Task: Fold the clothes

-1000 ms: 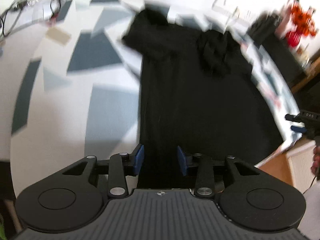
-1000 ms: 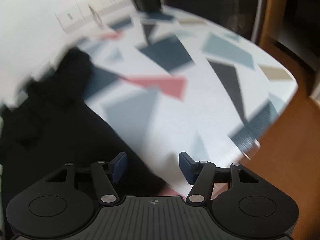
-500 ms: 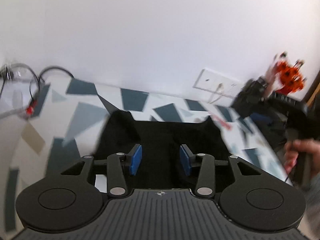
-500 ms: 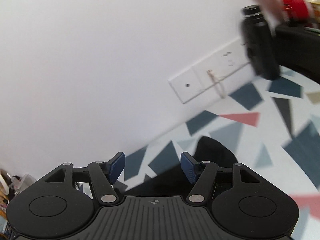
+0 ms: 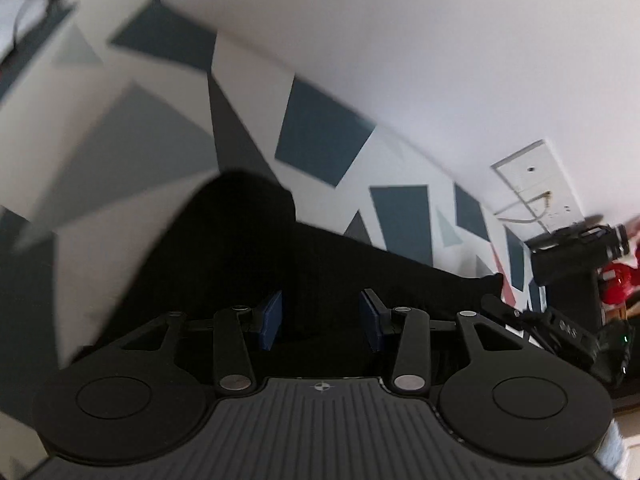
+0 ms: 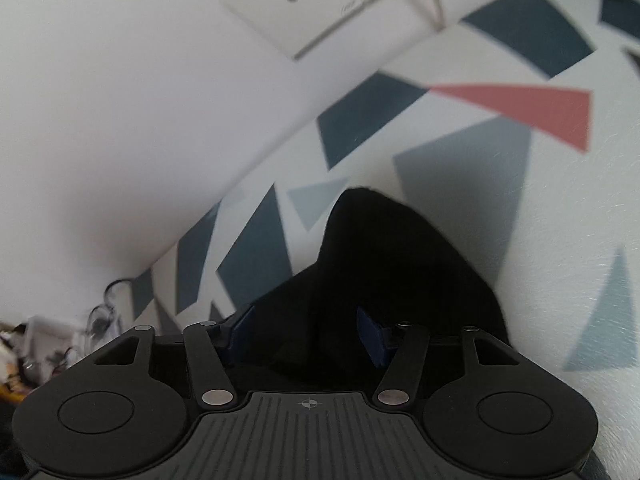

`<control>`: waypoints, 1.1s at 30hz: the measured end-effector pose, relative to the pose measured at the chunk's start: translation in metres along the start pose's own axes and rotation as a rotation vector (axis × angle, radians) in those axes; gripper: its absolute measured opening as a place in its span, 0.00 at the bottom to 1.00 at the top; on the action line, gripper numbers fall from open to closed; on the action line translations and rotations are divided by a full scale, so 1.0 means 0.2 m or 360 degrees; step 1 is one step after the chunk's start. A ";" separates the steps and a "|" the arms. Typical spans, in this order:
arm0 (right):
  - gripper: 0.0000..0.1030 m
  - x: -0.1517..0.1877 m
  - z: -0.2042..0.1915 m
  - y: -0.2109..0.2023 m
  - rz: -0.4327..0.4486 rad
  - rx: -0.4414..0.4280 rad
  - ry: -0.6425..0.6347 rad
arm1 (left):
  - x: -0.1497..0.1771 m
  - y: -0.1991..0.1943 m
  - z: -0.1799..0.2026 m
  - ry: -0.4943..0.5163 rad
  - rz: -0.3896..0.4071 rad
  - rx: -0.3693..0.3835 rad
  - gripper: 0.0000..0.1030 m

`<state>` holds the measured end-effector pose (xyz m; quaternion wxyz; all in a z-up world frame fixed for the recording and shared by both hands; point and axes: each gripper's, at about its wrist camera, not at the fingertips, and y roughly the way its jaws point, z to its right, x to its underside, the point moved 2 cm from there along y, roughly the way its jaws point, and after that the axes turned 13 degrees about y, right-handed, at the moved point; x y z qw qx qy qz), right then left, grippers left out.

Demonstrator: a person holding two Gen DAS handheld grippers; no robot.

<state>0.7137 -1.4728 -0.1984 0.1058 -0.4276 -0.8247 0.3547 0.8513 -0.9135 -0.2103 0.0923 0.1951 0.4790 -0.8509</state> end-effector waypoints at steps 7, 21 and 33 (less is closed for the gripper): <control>0.08 -0.08 0.03 0.07 -0.0169 -0.0169 0.0060 | -0.07 0.10 -0.03 -0.0206 -0.0039 0.0192 0.12; 0.42 -0.43 -0.05 0.20 0.0214 -0.0266 0.0213 | -0.34 -0.02 -0.15 -0.0289 0.0496 -0.0086 0.61; 0.46 -0.12 -0.24 0.27 -0.0171 -0.0121 -0.0426 | -0.04 -0.06 -0.19 0.0174 0.0203 -0.0277 0.63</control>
